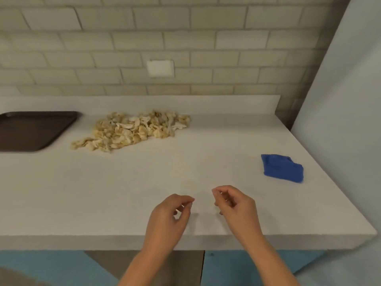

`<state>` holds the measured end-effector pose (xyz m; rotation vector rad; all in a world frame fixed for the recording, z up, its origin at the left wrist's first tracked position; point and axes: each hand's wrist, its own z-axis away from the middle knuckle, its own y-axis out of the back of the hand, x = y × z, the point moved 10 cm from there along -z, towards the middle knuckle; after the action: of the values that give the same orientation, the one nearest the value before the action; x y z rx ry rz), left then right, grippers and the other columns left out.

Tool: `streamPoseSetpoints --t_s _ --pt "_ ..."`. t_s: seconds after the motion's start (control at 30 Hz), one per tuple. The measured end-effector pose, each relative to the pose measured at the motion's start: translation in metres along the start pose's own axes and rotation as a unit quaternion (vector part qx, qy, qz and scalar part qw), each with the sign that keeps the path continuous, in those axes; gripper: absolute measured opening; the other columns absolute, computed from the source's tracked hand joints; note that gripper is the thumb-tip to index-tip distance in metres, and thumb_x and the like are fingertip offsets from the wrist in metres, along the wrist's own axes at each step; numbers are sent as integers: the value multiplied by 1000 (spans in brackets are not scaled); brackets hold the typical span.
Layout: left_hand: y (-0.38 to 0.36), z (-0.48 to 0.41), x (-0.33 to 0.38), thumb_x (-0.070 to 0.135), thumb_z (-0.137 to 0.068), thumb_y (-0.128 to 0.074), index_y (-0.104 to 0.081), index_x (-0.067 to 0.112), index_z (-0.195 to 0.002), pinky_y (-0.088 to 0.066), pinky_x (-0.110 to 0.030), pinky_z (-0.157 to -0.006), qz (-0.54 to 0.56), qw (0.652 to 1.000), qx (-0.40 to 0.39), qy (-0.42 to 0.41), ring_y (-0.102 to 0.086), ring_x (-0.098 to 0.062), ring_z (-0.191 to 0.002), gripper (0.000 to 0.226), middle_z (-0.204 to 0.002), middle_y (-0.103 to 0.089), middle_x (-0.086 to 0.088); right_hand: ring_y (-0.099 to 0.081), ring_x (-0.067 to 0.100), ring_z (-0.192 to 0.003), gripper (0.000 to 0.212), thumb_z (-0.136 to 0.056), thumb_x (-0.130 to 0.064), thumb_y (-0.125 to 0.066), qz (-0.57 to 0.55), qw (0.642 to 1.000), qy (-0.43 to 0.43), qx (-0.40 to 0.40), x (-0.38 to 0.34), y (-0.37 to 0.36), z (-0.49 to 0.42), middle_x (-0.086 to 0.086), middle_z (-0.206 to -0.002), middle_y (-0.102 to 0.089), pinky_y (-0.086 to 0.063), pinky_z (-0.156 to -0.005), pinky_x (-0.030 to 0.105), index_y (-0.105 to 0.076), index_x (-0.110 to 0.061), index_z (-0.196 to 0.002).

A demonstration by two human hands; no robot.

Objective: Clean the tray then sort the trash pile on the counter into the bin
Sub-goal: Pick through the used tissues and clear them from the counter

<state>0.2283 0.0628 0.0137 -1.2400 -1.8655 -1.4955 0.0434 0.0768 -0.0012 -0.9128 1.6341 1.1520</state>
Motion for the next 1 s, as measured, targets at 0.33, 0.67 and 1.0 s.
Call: streamPoseSetpoints --t_s 0.33,0.67,1.0 --pt "98 -181 -117 9 -84 -67 -65 39 -80 -44 -8 -61 28 998 11 57 -60 1 -79 30 -88 -65 26 -56 4 -75 27 -81 -22 -71 88 996 22 13 -22 -121 -173 -13 -81 -60 -42 -69 16 -62 -41 -98" --pt "142 -303 -193 22 -85 -68 -70 25 -97 -39 -22 -76 -42 994 39 91 -53 -10 -100 13 -107 -56 6 0 26 -146 124 -62 -43 -84 491 839 51 -227 -7 -205 -364 9 -159 6 -11 -118 41 3 -30 -151" --pt "138 -437 -238 33 -91 -58 -62 26 -110 -41 -18 -66 -116 978 -41 168 -57 -14 -97 21 -118 -54 1 3 21 -145 121 -52 -73 -72 519 761 92 -379 50 -244 -446 -8 -159 6 -5 -118 45 -5 -42 -148"
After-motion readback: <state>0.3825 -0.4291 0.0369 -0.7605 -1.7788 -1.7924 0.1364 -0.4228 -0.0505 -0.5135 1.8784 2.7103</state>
